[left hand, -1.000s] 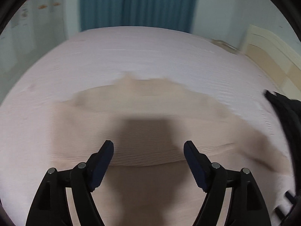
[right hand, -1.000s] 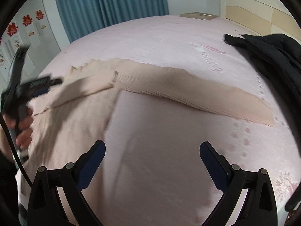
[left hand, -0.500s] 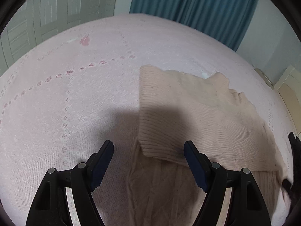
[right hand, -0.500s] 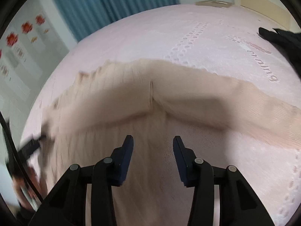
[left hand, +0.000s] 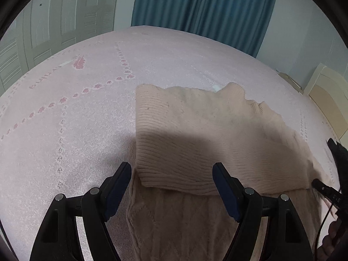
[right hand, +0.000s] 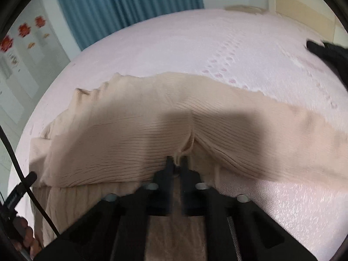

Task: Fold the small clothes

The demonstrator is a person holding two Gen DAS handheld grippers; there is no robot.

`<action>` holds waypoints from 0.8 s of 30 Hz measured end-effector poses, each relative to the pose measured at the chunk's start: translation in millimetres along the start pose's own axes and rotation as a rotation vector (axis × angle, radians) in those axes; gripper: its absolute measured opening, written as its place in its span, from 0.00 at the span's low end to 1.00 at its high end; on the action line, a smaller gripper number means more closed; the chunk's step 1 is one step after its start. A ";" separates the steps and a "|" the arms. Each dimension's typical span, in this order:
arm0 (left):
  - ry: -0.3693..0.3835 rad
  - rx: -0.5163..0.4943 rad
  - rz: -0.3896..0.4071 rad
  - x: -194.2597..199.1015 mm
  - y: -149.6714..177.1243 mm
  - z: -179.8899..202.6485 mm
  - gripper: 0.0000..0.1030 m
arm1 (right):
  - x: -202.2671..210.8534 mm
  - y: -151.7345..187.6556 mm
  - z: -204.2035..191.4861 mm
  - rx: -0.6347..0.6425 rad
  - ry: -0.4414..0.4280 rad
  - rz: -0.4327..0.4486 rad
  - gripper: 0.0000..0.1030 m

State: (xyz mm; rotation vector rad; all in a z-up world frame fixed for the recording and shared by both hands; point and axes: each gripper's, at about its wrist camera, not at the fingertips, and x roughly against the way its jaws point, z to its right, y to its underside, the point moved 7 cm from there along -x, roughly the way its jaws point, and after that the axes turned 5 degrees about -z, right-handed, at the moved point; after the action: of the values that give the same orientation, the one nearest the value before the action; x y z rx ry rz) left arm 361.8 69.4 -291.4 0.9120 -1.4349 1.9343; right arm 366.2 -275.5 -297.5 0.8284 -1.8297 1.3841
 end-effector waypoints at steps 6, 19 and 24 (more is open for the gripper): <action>0.005 0.025 0.008 1.7 1.5 -5.1 0.73 | 13.3 -1.3 6.4 0.003 0.089 0.069 0.03; -0.027 -0.015 -0.051 -12.6 8.2 1.7 0.74 | -6.8 5.9 14.4 -0.017 0.114 0.000 0.04; -0.046 -0.035 -0.053 -14.0 9.6 5.2 0.77 | -7.1 7.2 17.9 -0.036 0.107 -0.005 0.07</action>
State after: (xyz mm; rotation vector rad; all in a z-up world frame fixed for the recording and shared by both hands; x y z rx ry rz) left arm 364.1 61.2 -307.0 0.9741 -1.4516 1.8550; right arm 361.7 -290.6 -310.7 0.7262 -1.7639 1.3618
